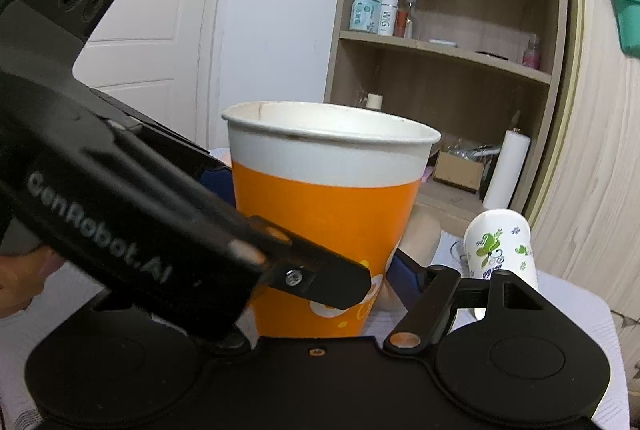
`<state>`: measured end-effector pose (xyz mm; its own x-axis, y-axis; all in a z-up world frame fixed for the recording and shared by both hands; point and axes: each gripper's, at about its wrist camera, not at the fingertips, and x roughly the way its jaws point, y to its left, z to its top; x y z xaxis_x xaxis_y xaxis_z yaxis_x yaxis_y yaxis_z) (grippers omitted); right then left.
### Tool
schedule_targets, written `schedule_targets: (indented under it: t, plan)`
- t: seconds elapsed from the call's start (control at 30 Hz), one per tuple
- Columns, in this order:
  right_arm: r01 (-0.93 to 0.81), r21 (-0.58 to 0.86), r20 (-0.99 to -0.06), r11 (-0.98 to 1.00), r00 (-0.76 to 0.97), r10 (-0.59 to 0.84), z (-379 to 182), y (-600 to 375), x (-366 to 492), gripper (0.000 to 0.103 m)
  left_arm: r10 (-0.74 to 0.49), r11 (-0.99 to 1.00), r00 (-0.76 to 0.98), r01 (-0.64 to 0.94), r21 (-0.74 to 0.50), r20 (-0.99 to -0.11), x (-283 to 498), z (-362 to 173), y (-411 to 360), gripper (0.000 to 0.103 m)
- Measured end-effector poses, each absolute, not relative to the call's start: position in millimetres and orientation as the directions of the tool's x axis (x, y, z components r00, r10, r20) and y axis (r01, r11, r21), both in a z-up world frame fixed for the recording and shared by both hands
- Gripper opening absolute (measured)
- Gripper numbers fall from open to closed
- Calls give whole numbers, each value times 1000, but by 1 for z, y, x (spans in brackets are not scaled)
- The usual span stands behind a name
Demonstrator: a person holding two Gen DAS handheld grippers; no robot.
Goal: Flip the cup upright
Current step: 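Rotate the orange cup upright with the left tool while the right tool releases, then lower the upright orange cup onto the table and open the left tool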
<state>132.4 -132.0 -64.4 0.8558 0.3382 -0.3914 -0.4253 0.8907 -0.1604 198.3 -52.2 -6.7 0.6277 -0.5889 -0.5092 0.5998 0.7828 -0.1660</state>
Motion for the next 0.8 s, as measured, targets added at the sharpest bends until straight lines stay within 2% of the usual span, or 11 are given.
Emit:
schedule_targets:
  t: [0.37, 0.53, 0.67, 0.8]
  plan:
    - [-445, -46, -408, 894, 826, 390, -66, -148, 135, 77, -624, 758, 610, 624, -190, -488, 195, -8, -51, 74]
    - [-425, -103, -404, 899, 844, 352, -70, -140, 131, 77, -646, 746, 587, 619, -244, -488, 198, -9, -46, 76]
    - [-416, -115, -394, 902, 853, 343, -70, -139, 126, 83, -639, 752, 593, 615, -237, -489, 197, -10, -45, 80]
    - [-375, -127, -400, 918, 866, 299, -66, -138, 123, 84, -637, 756, 591, 605, -250, -496, 195, -11, -44, 81]
